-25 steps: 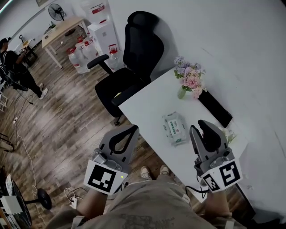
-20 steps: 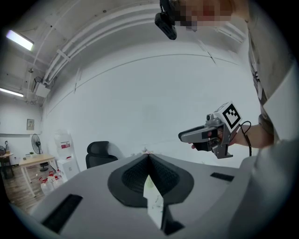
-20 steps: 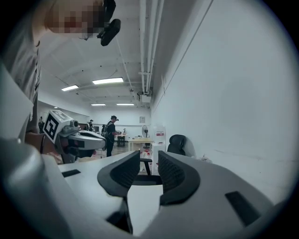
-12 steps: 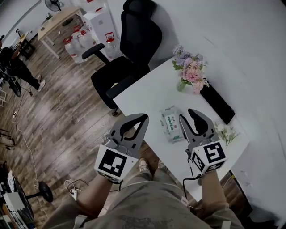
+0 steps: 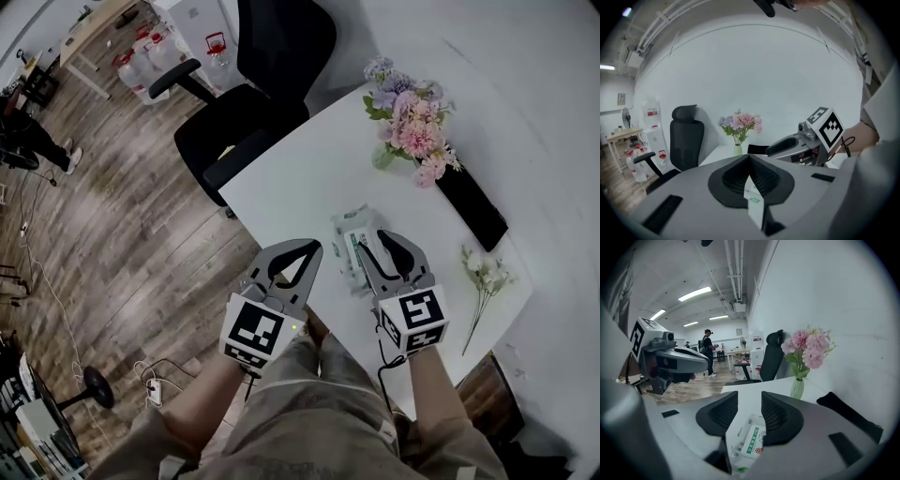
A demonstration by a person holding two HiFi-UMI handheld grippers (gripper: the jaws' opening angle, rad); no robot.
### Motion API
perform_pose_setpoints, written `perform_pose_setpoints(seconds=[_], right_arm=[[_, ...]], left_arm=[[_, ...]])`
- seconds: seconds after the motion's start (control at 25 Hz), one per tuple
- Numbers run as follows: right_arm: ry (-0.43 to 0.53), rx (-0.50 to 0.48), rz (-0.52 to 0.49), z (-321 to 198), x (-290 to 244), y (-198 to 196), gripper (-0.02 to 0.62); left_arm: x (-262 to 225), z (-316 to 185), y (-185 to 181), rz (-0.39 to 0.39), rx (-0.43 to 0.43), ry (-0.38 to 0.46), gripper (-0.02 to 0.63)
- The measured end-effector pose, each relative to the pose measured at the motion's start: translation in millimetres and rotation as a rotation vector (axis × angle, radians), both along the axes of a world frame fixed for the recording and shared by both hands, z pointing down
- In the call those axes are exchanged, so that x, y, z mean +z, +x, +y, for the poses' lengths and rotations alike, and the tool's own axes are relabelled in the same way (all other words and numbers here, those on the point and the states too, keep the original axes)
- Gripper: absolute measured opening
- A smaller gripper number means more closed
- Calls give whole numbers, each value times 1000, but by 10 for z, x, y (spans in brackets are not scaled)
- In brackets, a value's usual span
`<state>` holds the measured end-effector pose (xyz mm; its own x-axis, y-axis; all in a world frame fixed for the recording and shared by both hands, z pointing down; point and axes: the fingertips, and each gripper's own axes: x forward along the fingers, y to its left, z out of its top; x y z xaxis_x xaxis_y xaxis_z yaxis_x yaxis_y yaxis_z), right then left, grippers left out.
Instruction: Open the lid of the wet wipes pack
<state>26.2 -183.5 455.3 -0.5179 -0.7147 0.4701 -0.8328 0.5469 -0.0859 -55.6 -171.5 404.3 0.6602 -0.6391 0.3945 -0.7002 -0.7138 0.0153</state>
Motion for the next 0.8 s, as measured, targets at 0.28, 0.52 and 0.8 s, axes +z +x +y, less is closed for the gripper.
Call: perform_pose_setpoints(seconds=[0.28,0.52,0.8], right_arm=[[-89,-11,50,75,731,-47,191],[-138,-35,96,121,1194,-79,198],[-127,-75,230,161,1462,-180,213]], left_arm=[[804,6,90,-20,15,-111,15],[1424,43,136,-53,19,-204,15],[1870,103,289,-24,42,-291,15]])
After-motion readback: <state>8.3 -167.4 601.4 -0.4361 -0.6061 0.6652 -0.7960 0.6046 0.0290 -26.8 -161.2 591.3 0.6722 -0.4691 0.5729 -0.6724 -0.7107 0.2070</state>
